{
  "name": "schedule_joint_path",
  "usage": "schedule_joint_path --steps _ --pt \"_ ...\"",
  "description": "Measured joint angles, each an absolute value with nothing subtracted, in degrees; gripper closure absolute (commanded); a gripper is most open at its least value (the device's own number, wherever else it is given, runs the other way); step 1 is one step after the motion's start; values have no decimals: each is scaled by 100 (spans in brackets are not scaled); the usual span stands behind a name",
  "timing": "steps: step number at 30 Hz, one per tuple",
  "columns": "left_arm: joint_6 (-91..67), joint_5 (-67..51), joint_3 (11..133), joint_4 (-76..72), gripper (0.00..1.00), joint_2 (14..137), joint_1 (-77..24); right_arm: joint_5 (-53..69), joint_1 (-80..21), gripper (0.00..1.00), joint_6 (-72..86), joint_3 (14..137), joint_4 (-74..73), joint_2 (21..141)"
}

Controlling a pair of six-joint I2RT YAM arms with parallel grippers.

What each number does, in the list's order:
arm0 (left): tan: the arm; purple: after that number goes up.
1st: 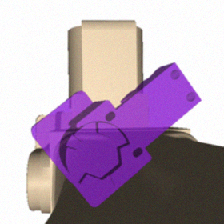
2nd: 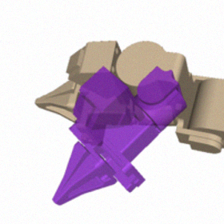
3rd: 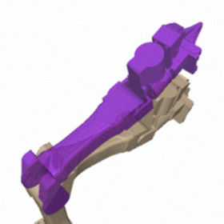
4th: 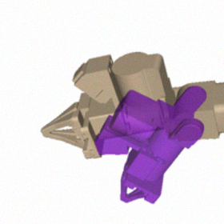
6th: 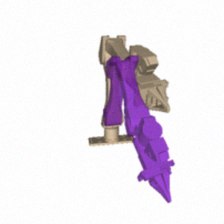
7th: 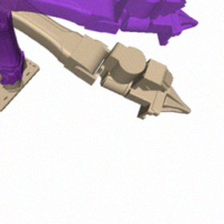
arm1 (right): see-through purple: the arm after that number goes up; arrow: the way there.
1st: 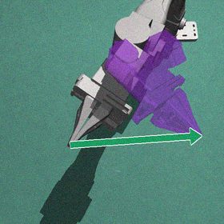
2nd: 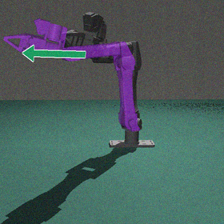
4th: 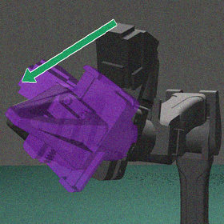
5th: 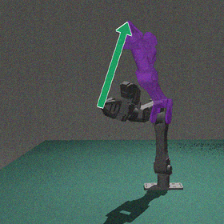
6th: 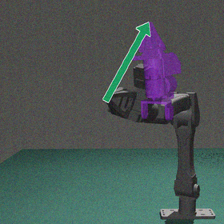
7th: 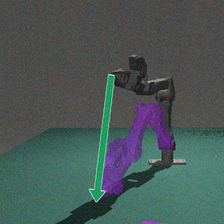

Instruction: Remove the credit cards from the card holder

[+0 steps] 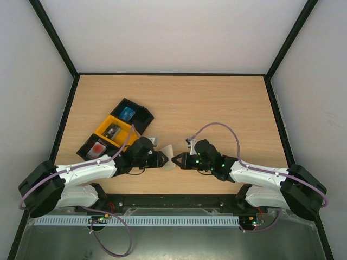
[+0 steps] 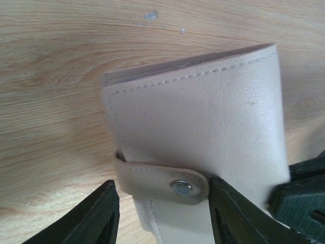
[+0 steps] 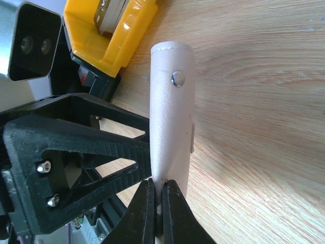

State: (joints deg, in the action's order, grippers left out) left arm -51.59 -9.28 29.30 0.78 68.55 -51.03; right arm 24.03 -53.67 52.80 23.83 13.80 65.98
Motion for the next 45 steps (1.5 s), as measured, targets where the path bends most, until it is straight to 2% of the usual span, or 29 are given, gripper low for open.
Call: schedule_joint_path --steps 18,29,36,45 --pt "-4943 -862 3087 75 64 7345 -5183 2381 -5406 98 5319 2318 1317 6650" --pt "-4860 -860 3118 117 86 7349 -5212 2383 -5415 98 5319 2318 1367 6779" --pt "-4840 -902 3124 102 97 7352 -5212 2381 -5426 98 5319 2316 1406 6838" --pt "-4818 -891 3124 145 97 7371 -5212 2331 -5426 98 5321 2294 1441 6956"
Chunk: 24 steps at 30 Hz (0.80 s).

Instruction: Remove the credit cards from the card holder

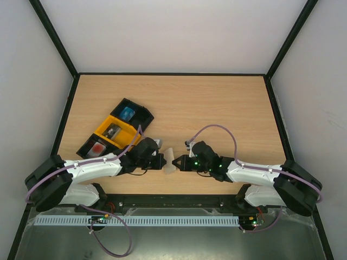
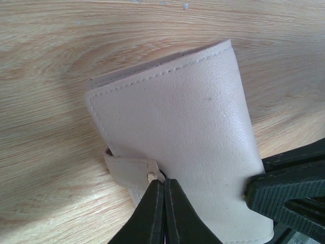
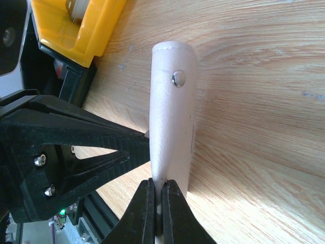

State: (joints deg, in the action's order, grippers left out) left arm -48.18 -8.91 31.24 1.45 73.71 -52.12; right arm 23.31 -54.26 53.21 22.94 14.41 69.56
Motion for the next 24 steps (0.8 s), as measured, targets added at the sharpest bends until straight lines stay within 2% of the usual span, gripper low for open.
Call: schedule_joint_path --steps 15,19,24 --pt "-4735 -803 3124 294 98 7214 -5207 1505 -5452 98 5446 2025 1249 7096" --pt "-4705 -797 3122 375 97 7091 -5207 1365 -5452 90 5485 1942 1225 7155" --pt "-4698 -812 3122 388 97 6932 -5205 1232 -5450 74 5509 1933 1149 7207"
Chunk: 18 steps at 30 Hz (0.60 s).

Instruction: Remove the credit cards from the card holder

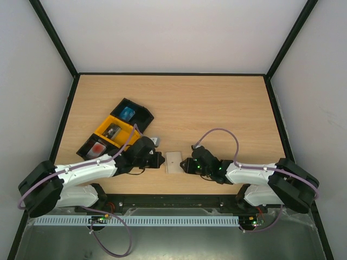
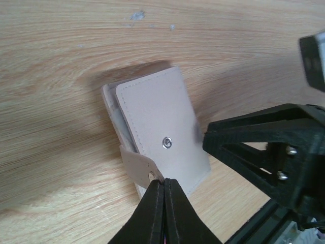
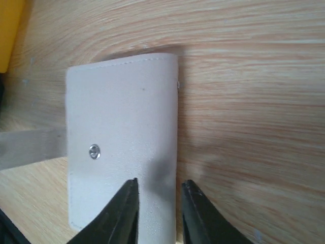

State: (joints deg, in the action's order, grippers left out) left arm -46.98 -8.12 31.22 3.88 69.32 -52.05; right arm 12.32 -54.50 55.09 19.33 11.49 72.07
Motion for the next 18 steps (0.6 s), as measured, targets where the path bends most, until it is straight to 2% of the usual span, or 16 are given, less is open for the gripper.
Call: schedule_joint_path --steps 9,18 --pt "-4827 -1168 3122 239 97 6429 -5207 1013 -5450 55 5196 2287 344 6847" --pt "-4954 -1365 3124 23 97 6254 -5207 1378 -5452 37 5011 2379 390 6309"
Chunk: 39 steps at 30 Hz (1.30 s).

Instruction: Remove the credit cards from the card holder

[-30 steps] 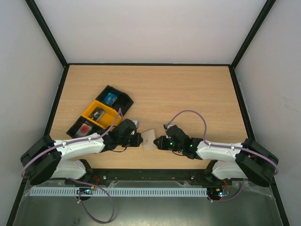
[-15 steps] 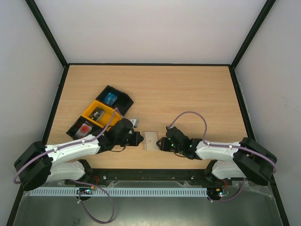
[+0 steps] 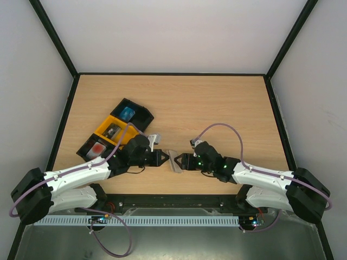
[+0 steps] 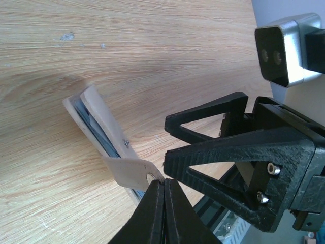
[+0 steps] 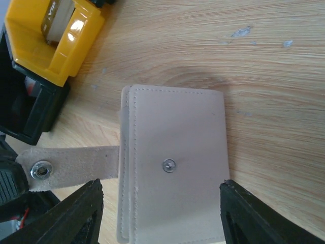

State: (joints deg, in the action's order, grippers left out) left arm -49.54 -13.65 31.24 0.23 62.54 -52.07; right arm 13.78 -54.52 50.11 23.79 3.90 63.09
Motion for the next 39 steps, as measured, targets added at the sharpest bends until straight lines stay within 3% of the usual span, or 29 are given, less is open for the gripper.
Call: schedule_joint_path --steps 5,10,14,19,22,25,32,39 --pt "-5035 -1507 3124 -130 97 6254 -5207 1494 -5452 30 4939 2377 419 6294" --pt "-5074 -1599 3124 -252 98 6254 -5207 1559 -5452 32 4906 2377 432 6331" --pt "-5083 -1627 3124 -270 97 6254 -5207 1516 -5452 51 4882 2377 429 6420" --pt "-5085 -1573 3124 -213 97 6252 -5207 1199 -5452 67 4871 2370 270 6469" --pt "-5083 -1483 3122 -130 98 6243 -5207 917 -5452 85 4877 2370 108 6475" --pt "-5083 -1372 3111 -32 97 6187 -5207 642 -5452 95 4939 2357 -32 6486" --pt "-5078 -932 3111 521 97 6154 -5146 167 -5450 98 5170 2307 -154 6571" --pt "-5135 -532 3081 1063 59 6010 -5068 165 -5450 98 5380 2130 119 6925"
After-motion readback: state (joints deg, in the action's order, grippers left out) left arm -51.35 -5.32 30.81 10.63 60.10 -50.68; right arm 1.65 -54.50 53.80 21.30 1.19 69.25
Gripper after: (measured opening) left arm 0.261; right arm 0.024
